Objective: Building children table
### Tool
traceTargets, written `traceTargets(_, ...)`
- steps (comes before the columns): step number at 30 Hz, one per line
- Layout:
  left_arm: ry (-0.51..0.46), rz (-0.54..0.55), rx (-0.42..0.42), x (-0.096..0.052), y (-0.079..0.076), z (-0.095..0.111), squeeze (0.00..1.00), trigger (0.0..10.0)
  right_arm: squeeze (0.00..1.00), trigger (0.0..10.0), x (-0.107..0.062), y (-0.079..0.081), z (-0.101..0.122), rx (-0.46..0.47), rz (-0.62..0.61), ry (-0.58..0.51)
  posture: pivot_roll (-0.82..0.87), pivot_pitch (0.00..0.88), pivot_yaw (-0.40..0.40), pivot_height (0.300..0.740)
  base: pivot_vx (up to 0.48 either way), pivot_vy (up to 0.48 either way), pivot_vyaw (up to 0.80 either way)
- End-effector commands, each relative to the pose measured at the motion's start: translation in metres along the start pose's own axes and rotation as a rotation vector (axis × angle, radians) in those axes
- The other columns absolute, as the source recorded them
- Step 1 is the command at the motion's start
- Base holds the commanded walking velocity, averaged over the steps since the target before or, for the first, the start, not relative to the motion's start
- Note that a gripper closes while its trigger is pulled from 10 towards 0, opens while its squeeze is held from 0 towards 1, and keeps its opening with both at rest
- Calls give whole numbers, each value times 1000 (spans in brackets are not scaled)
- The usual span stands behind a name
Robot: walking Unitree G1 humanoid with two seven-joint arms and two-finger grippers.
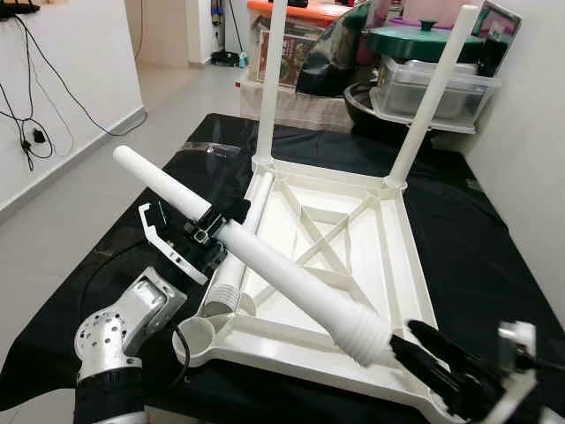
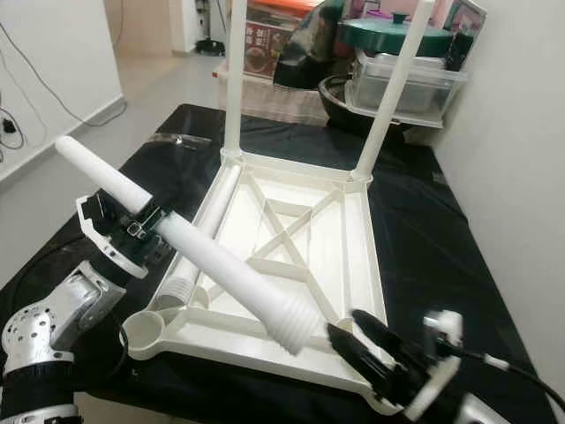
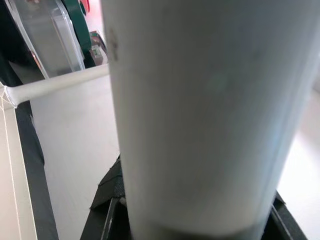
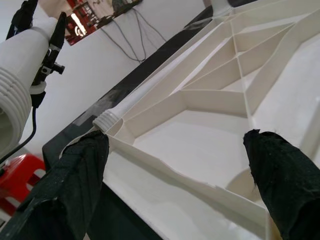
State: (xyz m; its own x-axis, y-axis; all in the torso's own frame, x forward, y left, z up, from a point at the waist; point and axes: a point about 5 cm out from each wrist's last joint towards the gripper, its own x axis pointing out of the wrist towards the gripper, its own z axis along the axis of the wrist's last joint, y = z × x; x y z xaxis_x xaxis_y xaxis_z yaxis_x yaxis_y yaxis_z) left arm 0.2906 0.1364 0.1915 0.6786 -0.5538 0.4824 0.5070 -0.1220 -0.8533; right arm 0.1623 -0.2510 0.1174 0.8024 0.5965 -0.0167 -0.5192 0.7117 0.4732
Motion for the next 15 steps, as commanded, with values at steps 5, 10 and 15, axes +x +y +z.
traceTargets(5,66,8,33,7,0,-11,0,10000,1000,10000,-9,-9,17,-65,-66,-3,107,0,-116,740,0,0,0)
traceTargets(10,140,33,110,12,1,-15,0,10000,1000,10000,-4,-17,50,-161,-102,-46,106,0,-109,740,0,0,0)
traceTargets(15,254,36,178,14,2,-28,0,10000,400,10000,7,-18,86,-227,-118,-83,101,0,-109,740,0,0,0)
